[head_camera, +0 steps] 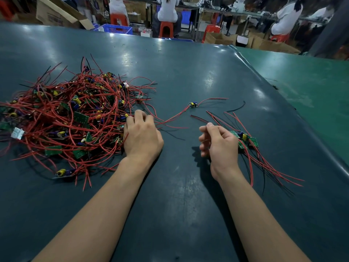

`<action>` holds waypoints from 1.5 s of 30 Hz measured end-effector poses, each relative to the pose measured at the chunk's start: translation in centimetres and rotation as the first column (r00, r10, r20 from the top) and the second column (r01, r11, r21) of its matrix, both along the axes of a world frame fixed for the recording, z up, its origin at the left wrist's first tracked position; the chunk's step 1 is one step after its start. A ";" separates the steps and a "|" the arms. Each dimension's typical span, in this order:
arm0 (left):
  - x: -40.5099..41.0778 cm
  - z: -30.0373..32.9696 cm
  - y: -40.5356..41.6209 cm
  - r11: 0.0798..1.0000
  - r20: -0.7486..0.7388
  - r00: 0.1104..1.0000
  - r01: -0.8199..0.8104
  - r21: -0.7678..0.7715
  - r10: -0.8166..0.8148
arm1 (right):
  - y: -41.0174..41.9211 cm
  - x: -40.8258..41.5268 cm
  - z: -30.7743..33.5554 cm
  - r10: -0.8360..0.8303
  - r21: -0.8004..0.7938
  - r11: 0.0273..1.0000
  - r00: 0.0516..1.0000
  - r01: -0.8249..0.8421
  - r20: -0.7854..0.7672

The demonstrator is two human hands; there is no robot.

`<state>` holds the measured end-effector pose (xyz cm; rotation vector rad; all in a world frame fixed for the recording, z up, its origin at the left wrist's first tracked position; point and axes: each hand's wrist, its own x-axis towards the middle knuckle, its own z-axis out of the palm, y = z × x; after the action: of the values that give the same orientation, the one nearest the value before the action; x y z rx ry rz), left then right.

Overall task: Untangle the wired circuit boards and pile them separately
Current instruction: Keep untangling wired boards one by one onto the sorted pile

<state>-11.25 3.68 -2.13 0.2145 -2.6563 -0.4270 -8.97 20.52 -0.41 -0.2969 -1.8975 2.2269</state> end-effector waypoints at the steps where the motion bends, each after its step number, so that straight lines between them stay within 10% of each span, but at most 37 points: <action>1: 0.0 0.0 0.0 1.000 -0.012 1.000 -0.002 0.024 0.002 | 0.0 0.0 0.0 0.002 -0.002 1.000 1.000 -0.002 -0.001; 6: 0.1 0.1 -0.4 0.992 -0.068 0.995 0.077 0.099 -0.071 | 0.1 -0.1 0.0 0.004 -0.012 1.000 1.000 -0.004 0.001; 12: 1.3 1.0 -0.2 0.920 -0.654 0.735 0.359 0.155 -0.176 | 0.1 -0.1 0.1 -0.003 -0.004 1.000 1.000 0.003 0.011; 16: 2.4 1.3 1.7 0.606 -0.674 0.704 0.642 0.470 -0.222 | 0.2 -0.2 0.3 0.076 -0.047 0.996 0.997 -0.075 0.018; 25: 3.4 1.6 2.9 0.196 -0.470 0.788 0.574 0.795 -0.398 | -0.3 0.3 0.1 0.360 -0.072 0.927 0.929 -0.367 -0.089; 29: 3.1 1.5 2.2 0.204 -0.461 0.779 0.579 0.789 -0.425 | -0.4 0.4 -0.1 0.340 0.010 0.940 0.938 -0.340 -0.075; 34: 3.2 0.9 1.9 0.449 -0.419 0.777 0.619 0.644 -0.470 | -0.8 0.3 -0.2 0.238 0.047 0.971 0.970 -0.236 -0.049; 45: 2.9 0.7 2.6 0.417 -0.469 0.819 0.572 0.706 -0.330 | -0.9 0.0 0.0 0.141 -0.099 0.984 0.989 -0.145 -0.049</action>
<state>-8.35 6.24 -1.40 -0.3125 -1.9799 -1.7789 -8.94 19.63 -0.46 -0.1322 -1.8402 2.4079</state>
